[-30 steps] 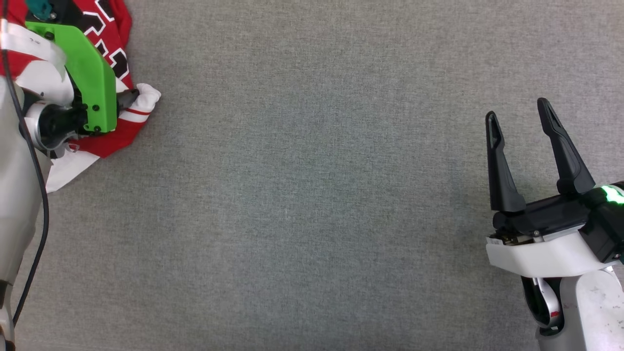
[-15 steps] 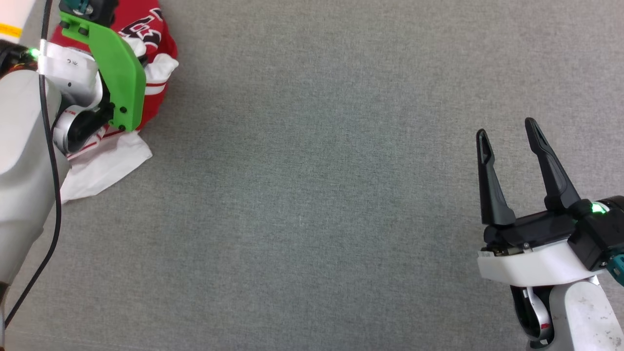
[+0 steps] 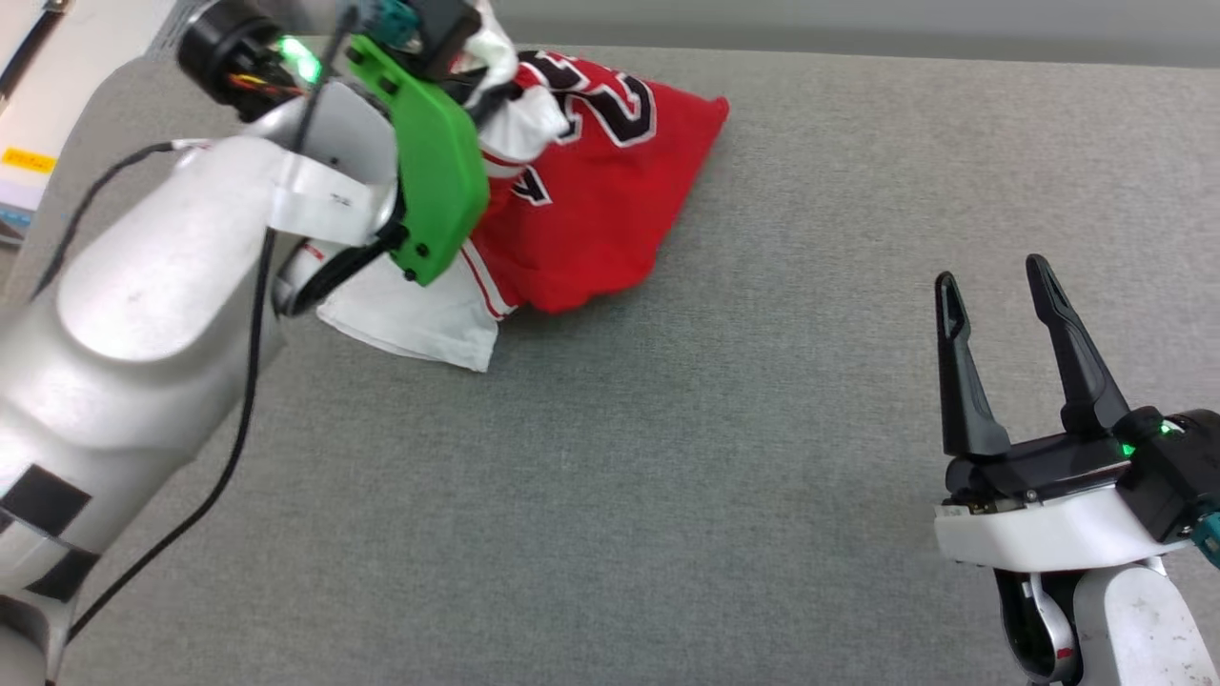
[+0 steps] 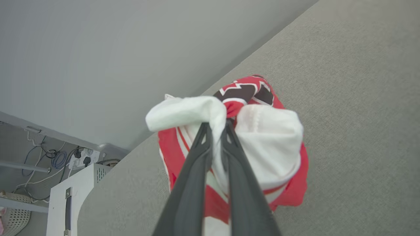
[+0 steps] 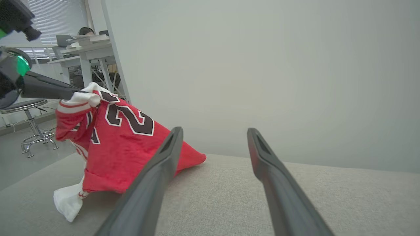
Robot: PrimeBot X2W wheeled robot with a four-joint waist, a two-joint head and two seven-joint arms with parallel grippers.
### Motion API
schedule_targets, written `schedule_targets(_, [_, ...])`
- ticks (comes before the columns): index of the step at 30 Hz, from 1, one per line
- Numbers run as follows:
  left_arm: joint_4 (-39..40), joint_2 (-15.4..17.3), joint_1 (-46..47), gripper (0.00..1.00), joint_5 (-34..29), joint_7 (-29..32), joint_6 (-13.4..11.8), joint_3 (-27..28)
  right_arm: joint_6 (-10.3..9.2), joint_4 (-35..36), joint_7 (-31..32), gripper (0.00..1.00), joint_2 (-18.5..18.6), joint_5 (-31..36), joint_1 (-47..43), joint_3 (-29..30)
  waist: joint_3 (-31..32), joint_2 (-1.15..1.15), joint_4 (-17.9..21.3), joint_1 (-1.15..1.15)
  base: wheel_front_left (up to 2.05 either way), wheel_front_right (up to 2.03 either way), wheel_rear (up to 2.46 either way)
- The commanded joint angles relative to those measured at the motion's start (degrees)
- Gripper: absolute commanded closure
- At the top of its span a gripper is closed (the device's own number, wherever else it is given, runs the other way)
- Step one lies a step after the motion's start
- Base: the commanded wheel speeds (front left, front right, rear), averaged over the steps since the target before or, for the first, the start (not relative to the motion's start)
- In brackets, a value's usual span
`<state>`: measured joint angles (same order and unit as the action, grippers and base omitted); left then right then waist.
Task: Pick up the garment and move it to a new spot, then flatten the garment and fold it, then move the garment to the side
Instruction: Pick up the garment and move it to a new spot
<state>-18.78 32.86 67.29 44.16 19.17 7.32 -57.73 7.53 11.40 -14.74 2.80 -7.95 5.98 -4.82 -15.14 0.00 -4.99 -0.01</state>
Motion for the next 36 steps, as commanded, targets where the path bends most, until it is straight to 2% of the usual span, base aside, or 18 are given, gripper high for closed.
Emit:
schedule_targets(1, [0.7, -1.4, 1.4, 1.0, -0.5, -0.9, 0.2, -1.2, -0.04, 0.1, -0.3, 0.0, 0.1, -0.8, -0.2, 0.3, 0.6, 0.0, 3.6, 0.01, 0.0, 0.0, 0.0])
schedule_targets(13, [-0.6, -13.3, 3.3, 1.0, 0.3, -6.6, 0.2, -13.5, -0.04, 0.4, -0.3, 0.0, 0.1, -3.3, -0.2, 2.1, -1.1, 0.0, 12.5, 0.01, 0.0, 0.0, 0.0])
schedule_targets(17, [-2.7, -17.7, -0.8, 1.0, 1.6, -7.6, 0.2, -15.2, -0.04, 0.6, -0.3, 0.0, 0.1, -3.9, -0.2, 2.6, -2.0, 0.0, 14.4, 0.01, 0.0, 0.0, 0.0])
schedule_targets(23, [-4.7, -24.0, -10.5, 1.0, -1.4, -6.7, 0.2, -15.6, -0.04, 1.0, -0.3, 0.0, 0.1, -4.4, 0.2, 3.4, -3.9, 0.0, 15.2, 0.01, 0.0, 0.0, 0.0])
schedule_targets(28, [-4.6, -26.4, -17.3, 1.0, -4.9, -4.1, 0.2, -15.6, -0.04, 0.7, -0.3, 0.0, 0.1, -4.4, 1.0, 3.2, -4.6, 0.0, 15.4, 0.01, 0.0, 0.0, 0.0])
schedule_targets(32, [-5.9, -27.1, -19.3, 1.0, -7.7, -4.6, 0.2, -15.6, -0.04, 0.4, -0.3, 0.0, 0.1, -4.2, 1.2, 3.0, -4.3, 0.0, 15.0, 0.01, 0.0, 0.0, 0.0])
schedule_targets(33, [-6.3, -27.2, -19.6, 0.77, -8.3, -5.3, 0.2, -15.6, -0.04, 0.4, -0.3, 0.0, 0.1, -4.1, 1.1, 2.9, -4.1, 0.0, 14.9, 0.01, 0.0, 0.0, 0.0])
schedule_targets(34, [-6.6, -27.4, -19.6, 0.17, -9.1, -6.6, 0.2, -15.6, -0.04, 0.3, -0.3, 0.0, 0.1, -4.0, 1.0, 2.9, -3.7, 0.0, 14.6, 0.01, 0.0, 0.0, 0.0])
schedule_targets(35, [-6.9, -27.7, -19.7, 0.0, -9.0, -8.1, 0.2, -15.6, -0.04, 0.2, -0.3, 0.0, 0.1, -3.9, 0.8, 2.9, -3.4, 0.0, 14.3, 0.01, 0.0, 0.0, 0.0])
schedule_targets(36, [-7.2, -28.0, -19.5, 0.0, -8.6, -10.2, 0.2, -15.6, -0.04, 0.1, -0.3, 0.0, 0.1, -3.7, 0.6, 3.0, -2.8, 0.0, 13.9, 0.01, 0.0, 0.0, 0.0])
